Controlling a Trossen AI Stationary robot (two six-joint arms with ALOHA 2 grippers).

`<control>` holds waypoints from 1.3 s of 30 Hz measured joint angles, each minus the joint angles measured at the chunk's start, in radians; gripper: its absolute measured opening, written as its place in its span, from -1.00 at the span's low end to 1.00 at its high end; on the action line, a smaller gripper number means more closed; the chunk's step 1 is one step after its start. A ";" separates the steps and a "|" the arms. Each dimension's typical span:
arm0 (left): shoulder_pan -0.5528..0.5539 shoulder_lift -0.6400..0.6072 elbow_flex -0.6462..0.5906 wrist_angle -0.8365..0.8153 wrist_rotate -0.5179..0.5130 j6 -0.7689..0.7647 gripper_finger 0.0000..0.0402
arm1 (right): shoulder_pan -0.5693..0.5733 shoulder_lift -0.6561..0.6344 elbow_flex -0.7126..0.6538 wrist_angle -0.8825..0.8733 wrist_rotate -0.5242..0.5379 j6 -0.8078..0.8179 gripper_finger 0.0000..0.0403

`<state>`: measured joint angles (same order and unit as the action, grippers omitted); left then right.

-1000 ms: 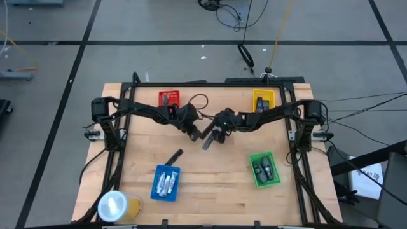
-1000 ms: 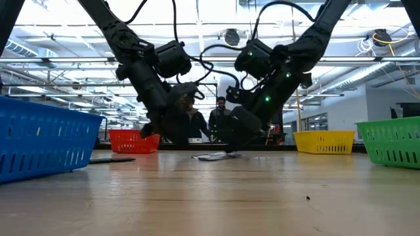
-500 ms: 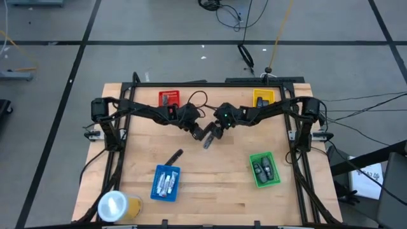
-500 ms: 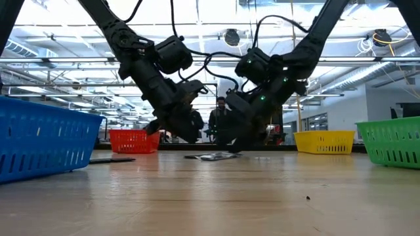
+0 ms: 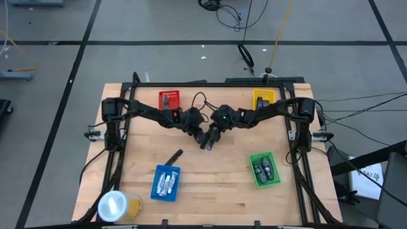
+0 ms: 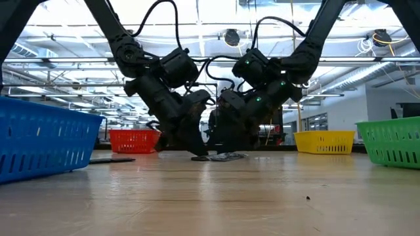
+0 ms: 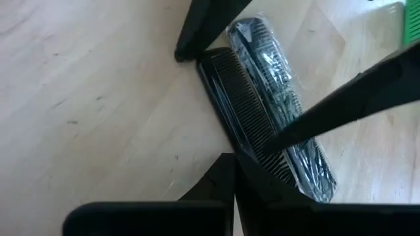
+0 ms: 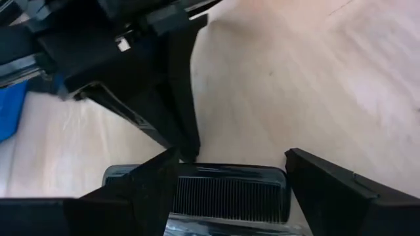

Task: Pick & Place Travel size toiletries
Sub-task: Put the top left black comb into the orange basket

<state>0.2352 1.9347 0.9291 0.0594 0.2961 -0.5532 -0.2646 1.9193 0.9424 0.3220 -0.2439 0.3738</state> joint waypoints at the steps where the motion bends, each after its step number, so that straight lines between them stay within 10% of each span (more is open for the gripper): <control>1: 0.000 0.000 0.000 0.006 0.005 -0.001 -0.99 | -0.002 -0.007 -0.001 -0.005 -0.007 -0.001 0.34; 8: 0.001 -0.001 0.000 -0.005 0.021 0.018 -0.90 | 0.015 -0.123 -0.005 -0.119 -0.095 -0.149 0.34; 18: -0.004 0.001 -0.002 -0.007 0.130 0.016 -0.95 | 0.229 -0.076 0.015 -0.092 0.282 -0.703 0.34; 39: -0.021 0.001 -0.008 0.063 0.194 -0.045 -0.82 | 0.210 0.043 0.124 -0.191 0.277 -0.710 0.34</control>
<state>0.2146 1.9358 0.9211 0.1222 0.4900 -0.5977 -0.0545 1.9626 1.0669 0.1307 0.0334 -0.3366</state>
